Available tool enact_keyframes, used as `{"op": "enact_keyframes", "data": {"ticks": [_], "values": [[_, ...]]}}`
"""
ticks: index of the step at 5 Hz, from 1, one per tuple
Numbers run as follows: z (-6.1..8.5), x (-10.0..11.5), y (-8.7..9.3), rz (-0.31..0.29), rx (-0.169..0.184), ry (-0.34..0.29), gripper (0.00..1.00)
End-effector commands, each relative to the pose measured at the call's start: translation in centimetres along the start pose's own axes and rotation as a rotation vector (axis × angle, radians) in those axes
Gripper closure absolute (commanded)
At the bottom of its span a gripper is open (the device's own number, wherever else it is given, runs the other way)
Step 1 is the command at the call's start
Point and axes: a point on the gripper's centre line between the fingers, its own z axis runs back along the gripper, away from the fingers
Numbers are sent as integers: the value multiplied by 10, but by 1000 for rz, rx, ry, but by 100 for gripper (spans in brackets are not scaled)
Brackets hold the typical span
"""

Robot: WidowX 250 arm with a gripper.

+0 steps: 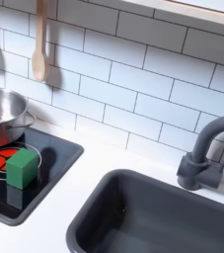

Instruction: Reach green block

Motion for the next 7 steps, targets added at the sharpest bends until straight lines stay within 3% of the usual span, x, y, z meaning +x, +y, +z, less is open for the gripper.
{"op": "enact_keyframes", "data": {"ticks": [1,2,5,7], "values": [[0,0,0,0,0,-2,0],[1,18,9,-11,-6,-7,0],[-6,55,40,-11,22,-16,0],[-11,86,50,-28,28,-35,0]]}}
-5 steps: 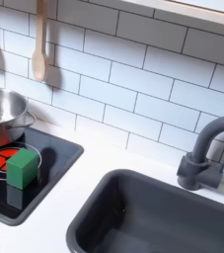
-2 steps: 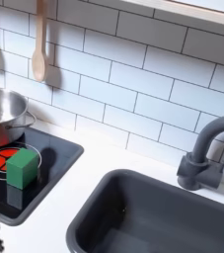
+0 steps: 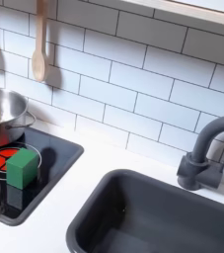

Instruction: Reach green block

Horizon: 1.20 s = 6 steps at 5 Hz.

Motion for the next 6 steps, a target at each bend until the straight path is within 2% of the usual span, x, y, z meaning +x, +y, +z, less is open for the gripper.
{"op": "enact_keyframes", "data": {"ticks": [1,2,3,6], "values": [[-12,38,8,-21,13,-9,0],[-16,48,10,-15,12,-7,0],[-22,75,16,-9,17,-22,0],[-43,105,28,-28,16,0,0]]}}
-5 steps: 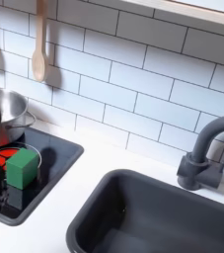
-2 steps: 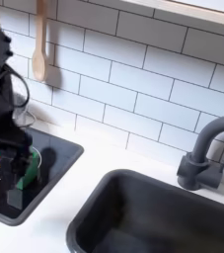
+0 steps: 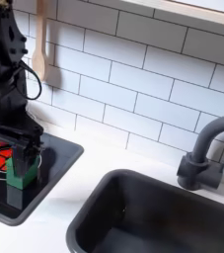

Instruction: Reach green block

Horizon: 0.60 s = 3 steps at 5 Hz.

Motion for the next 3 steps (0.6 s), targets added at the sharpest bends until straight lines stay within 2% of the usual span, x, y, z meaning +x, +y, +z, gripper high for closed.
{"op": "enact_keyframes", "data": {"ticks": [1,3], "values": [[-7,20,8,-6,4,-8,0],[-20,35,12,-21,6,-2,0]]}}
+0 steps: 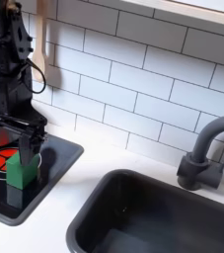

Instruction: Reach green block

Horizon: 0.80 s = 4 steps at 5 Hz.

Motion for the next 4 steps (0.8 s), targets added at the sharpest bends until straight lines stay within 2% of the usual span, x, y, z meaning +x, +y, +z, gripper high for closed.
{"op": "enact_keyframes", "data": {"ticks": [1,3,4], "values": [[-16,8,3,-14,-3,13,0],[-27,16,4,-14,1,11,0],[-37,19,6,-13,-9,22,0]]}}
